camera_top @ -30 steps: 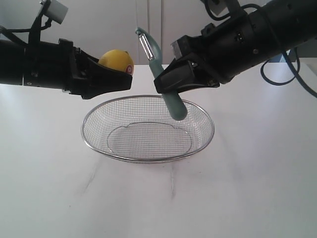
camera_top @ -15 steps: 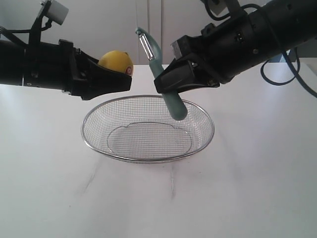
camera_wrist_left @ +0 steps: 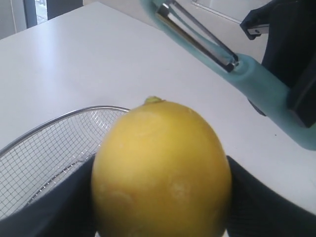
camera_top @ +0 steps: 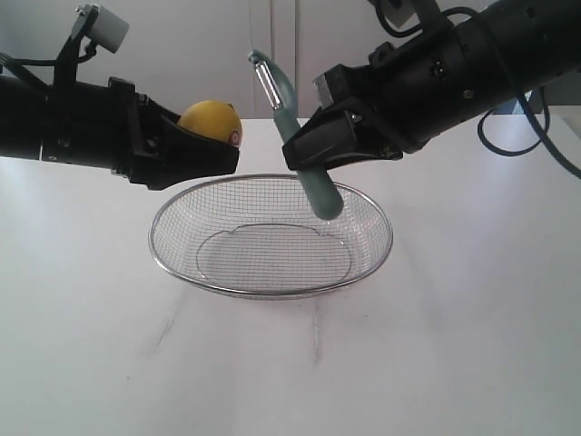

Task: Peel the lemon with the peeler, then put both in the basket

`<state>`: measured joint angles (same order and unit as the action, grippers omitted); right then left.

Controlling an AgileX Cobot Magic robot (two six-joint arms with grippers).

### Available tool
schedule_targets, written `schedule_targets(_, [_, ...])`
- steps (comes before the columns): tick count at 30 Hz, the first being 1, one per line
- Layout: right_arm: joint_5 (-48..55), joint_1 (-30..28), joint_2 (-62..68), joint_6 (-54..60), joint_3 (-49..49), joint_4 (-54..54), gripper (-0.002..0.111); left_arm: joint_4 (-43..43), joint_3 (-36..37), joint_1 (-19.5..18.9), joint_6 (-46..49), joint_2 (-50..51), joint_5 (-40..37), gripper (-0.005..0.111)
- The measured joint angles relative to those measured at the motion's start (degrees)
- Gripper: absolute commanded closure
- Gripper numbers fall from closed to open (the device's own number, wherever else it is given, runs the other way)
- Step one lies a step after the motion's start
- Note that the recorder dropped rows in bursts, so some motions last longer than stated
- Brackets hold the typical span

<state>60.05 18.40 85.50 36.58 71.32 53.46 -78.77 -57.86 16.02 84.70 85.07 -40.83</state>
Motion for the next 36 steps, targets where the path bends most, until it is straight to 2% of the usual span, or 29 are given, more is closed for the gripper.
schedule_targets(12, [-2.62, 0.0, -2.39, -1.46, 0.0, -1.88, 0.108, 0.85, 0.0, 0.0, 0.0, 0.0, 0.52, 0.107])
schedule_targets(21, [-5.19, 0.0, -2.39, -8.35, 0.0, -13.93, 0.108, 0.88, 0.0, 0.0, -1.31, 0.0, 1.14, 0.107])
schedule_targets(30, [-5.76, 0.0, -2.39, -14.17, 0.0, -20.98, 0.108, 0.88, 0.0, 0.0, -2.51, 0.0, 1.59, 0.107])
schedule_targets(36, [-4.58, 0.0, -2.39, -21.14, 0.0, -32.93, 0.108, 0.88, 0.0, 0.0, -3.14, 0.0, 1.59, 0.107])
